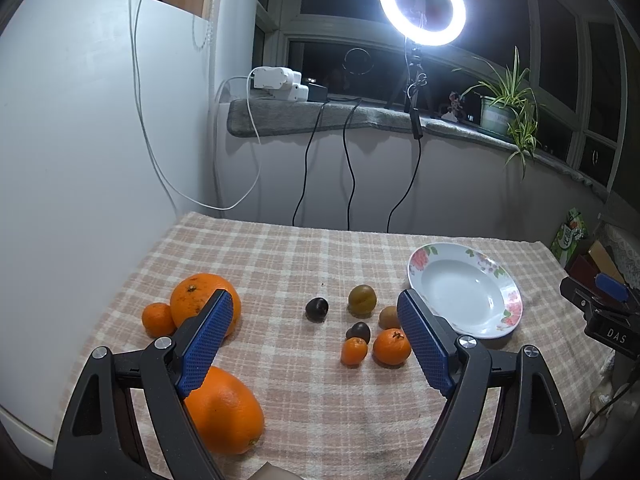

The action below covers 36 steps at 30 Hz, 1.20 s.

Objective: Organize fruits

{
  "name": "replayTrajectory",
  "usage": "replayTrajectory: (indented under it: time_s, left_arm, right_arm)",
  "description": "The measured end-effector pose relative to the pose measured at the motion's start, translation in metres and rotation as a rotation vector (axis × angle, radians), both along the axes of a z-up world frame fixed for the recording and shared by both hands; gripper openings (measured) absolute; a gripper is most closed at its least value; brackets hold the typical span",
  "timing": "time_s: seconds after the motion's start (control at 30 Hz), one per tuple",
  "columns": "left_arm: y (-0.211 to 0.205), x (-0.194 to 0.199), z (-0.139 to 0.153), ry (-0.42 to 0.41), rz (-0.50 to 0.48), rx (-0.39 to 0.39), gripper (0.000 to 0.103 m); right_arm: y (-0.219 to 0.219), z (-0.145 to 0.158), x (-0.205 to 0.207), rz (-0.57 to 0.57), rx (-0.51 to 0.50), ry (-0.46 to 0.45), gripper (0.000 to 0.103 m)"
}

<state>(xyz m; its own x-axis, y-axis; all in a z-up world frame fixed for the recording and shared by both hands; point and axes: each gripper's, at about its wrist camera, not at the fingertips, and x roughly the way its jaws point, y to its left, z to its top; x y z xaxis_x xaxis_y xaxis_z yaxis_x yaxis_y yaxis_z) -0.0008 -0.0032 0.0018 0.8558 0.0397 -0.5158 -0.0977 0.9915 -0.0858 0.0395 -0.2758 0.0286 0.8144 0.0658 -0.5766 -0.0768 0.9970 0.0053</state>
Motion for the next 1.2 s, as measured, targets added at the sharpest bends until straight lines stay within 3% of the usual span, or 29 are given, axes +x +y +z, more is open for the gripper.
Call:
replayTrajectory:
  time_s: [1.2]
  left_arm:
    - [0.013, -0.006, -0.007, 0.009, 0.016, -0.024, 0.084]
  right_arm:
    - [0.014, -0.005, 0.001, 0.059, 0.003, 0.020, 0.103]
